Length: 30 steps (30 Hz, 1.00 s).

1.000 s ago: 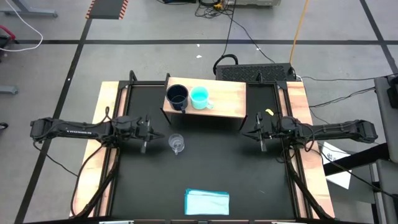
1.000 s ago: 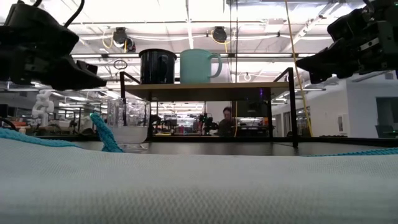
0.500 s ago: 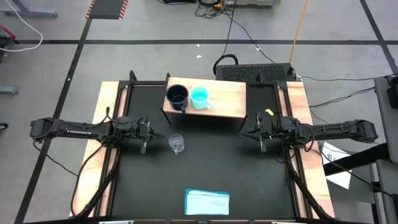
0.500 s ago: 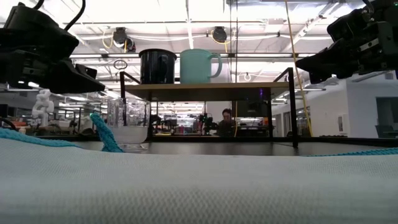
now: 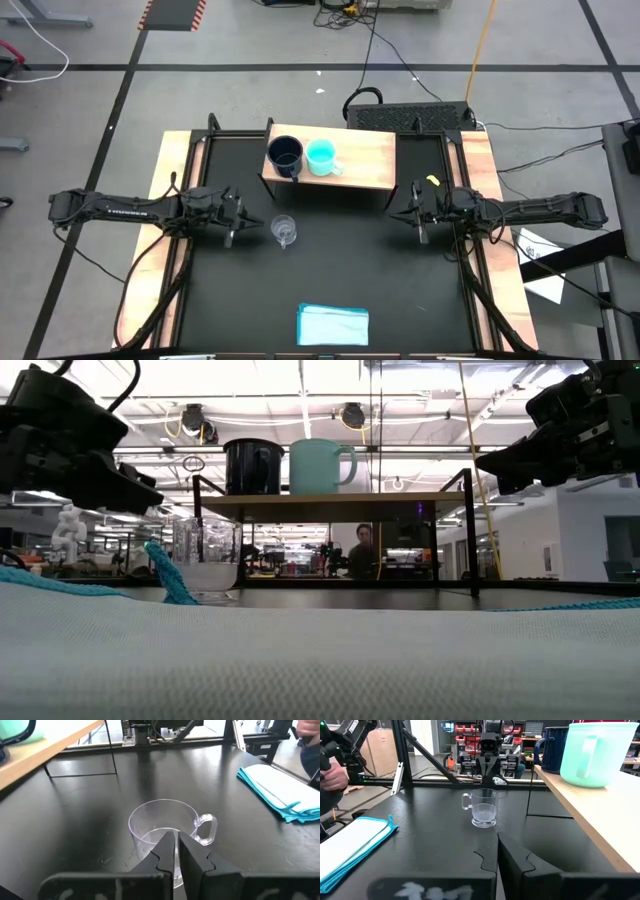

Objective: Stack small to large cups/mugs on shelf
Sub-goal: Put the transparent mug on the shelf

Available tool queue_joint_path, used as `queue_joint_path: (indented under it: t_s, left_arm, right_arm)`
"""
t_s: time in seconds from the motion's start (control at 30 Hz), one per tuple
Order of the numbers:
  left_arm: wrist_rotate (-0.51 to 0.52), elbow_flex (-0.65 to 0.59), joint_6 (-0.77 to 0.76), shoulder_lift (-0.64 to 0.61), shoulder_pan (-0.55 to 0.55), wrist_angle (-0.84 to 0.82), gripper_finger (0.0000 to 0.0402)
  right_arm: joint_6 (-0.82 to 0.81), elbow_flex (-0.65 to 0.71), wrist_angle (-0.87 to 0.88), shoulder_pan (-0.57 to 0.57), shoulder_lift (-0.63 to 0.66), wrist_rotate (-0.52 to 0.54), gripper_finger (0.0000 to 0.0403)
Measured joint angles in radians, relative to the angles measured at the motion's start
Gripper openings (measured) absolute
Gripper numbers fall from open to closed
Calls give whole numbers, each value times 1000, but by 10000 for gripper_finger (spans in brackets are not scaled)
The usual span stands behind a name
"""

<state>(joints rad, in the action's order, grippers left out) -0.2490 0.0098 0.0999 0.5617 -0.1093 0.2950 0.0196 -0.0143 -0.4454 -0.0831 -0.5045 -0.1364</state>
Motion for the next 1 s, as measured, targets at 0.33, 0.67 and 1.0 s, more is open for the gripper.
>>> queue_joint_path:
  t_s: [0.33, 0.67, 1.0]
  left_arm:
    - [-5, 0, 5, 1, 44, -1, 6]
    - [119, 77, 16, 9, 109, 21, 3]
    - [180, 266, 61, 143, 145, -223, 6]
  right_arm:
    - [1, 0, 0, 0, 0, 0, 0]
    - [3, 0, 0, 0, 0, 0, 0]
    - [19, 0, 1, 0, 0, 0, 0]
